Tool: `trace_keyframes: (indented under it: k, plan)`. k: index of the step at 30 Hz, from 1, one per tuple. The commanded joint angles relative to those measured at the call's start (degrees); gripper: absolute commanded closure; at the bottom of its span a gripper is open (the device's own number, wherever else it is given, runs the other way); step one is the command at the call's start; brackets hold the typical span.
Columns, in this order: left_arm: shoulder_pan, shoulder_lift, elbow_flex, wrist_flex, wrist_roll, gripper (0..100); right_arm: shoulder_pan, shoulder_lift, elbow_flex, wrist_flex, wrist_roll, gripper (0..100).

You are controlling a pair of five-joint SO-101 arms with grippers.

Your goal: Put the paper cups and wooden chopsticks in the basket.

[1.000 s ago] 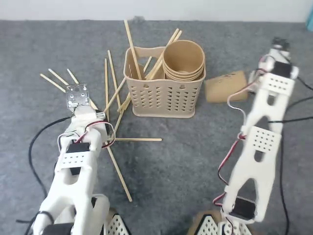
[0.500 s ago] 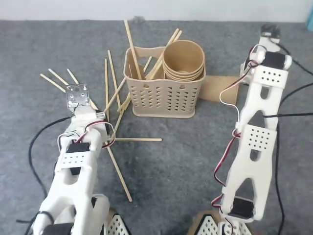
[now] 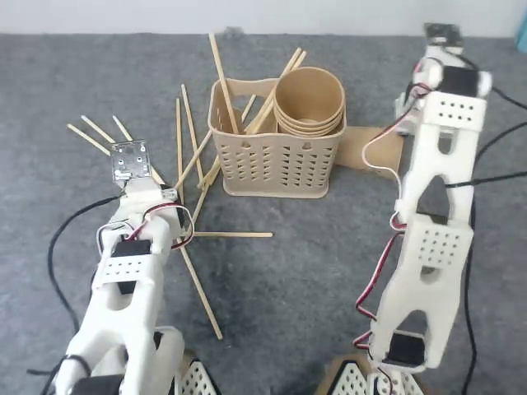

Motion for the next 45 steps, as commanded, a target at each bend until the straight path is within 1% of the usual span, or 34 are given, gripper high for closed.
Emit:
trace_keyframes:
  k: [1, 4, 7, 9, 14, 16, 21, 23, 29, 33, 36, 38, 41, 44, 45]
  plan:
    - [0.3, -0.3, -2.4, -1.8, -0.4, 99, -0.7, -12.3, 11.6, -2.0, 1.0, 85.7]
    - [0.3, -0.3, -2.4, -1.8, -0.4, 99, 0.8, -13.1, 17.5, -7.3, 1.9, 83.7]
    - [0.3, -0.3, -2.4, -1.8, -0.4, 99, 0.2, -11.7, 22.2, -10.1, 2.5, 79.0]
    - [0.3, -0.3, -2.4, -1.8, -0.4, 99, -0.8, -10.9, 23.3, -10.6, 2.5, 78.4]
    - [0.3, -0.3, -2.4, -1.8, -0.6, 99, -3.9, -11.2, 23.3, -10.9, 2.5, 81.7]
    - [0.3, -0.3, -2.4, -1.8, -0.6, 99, -5.1, -11.6, 23.3, -11.1, 2.5, 84.7]
    - [0.3, -0.3, -2.4, -1.8, -0.6, 99, -6.2, -11.4, 23.4, -14.9, 2.4, 99.5]
    - [0.3, -0.3, -2.4, -1.8, -0.6, 99, -5.8, -11.1, 23.4, -16.4, 2.5, 98.1]
    - [0.3, -0.3, -2.4, -1.8, -0.7, 99, -4.8, -10.8, 23.4, -17.5, 3.6, 98.9]
    - [0.3, -0.3, -2.4, -1.8, -0.7, 99, -3.6, -13.0, 23.1, -16.8, 3.3, 98.9]
    - [0.3, -0.3, -2.4, -1.8, -0.7, 99, -2.3, -16.1, 23.1, -14.5, 3.3, 98.9]
    - [0.3, -0.3, -2.4, -1.8, -0.7, 99, -1.7, -18.6, 23.1, -11.6, 3.3, 98.9]
    - [0.3, -0.3, -2.4, -1.8, -0.7, 99, -0.8, -23.0, 23.1, -4.5, 4.0, 99.0]
    - [0.3, -0.3, -2.4, -1.8, -0.7, 99, 0.2, -27.3, 23.4, 2.4, 8.2, 99.0]
    - [0.3, -0.3, -2.4, -1.8, -0.7, 99, 0.7, -28.7, 24.2, 2.7, 9.9, 99.0]
